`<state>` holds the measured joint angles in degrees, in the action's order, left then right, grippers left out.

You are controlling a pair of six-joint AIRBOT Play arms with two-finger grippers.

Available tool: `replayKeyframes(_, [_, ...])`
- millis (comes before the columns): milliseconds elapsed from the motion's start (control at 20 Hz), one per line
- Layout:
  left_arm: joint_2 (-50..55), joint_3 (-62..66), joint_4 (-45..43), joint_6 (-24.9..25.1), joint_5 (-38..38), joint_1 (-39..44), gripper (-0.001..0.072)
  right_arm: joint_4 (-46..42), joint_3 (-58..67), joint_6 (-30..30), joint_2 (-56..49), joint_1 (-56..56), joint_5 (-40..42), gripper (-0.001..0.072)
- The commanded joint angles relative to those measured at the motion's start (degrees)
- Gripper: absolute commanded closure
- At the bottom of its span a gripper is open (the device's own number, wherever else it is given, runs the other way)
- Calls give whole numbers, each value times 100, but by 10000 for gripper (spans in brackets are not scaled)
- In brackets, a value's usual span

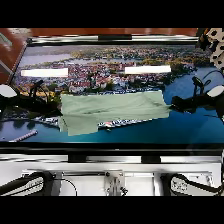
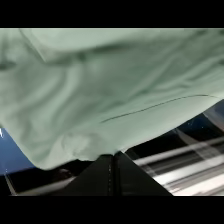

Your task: Fold the shirts.

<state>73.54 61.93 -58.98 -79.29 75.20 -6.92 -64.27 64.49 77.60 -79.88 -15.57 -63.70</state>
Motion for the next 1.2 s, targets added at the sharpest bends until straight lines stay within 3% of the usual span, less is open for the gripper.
replayKeyframes(0, [949,861,55,63,9,-210,676,-247,675,339,-525,442,457,655])
replayKeyframes(200, [1840,1790,170,33,9,-203,675,-337,1034,715,-1034,514,798,655])
replayKeyframes(450, [2601,2636,625,33,-7,-197,675,-271,1056,726,-1344,643,1056,655])
replayKeyframes(850, [3104,2734,592,-310,-31,-199,672,-374,1056,938,-1506,763,1292,648])
replayKeyframes(900, [3104,2734,616,-306,46,-199,573,-337,1056,887,-1493,758,1259,466])
replayKeyframes(950, [3104,2761,726,-299,157,-201,343,-306,1056,761,-1473,752,1154,118])
replayKeyframes(1000, [3104,2822,802,-299,291,-205,198,-323,1056,662,-1445,732,1008,25])
replayKeyframes(1150, [3049,3147,807,-297,748,-203,186,-70,1056,730,-1425,398,605,25])
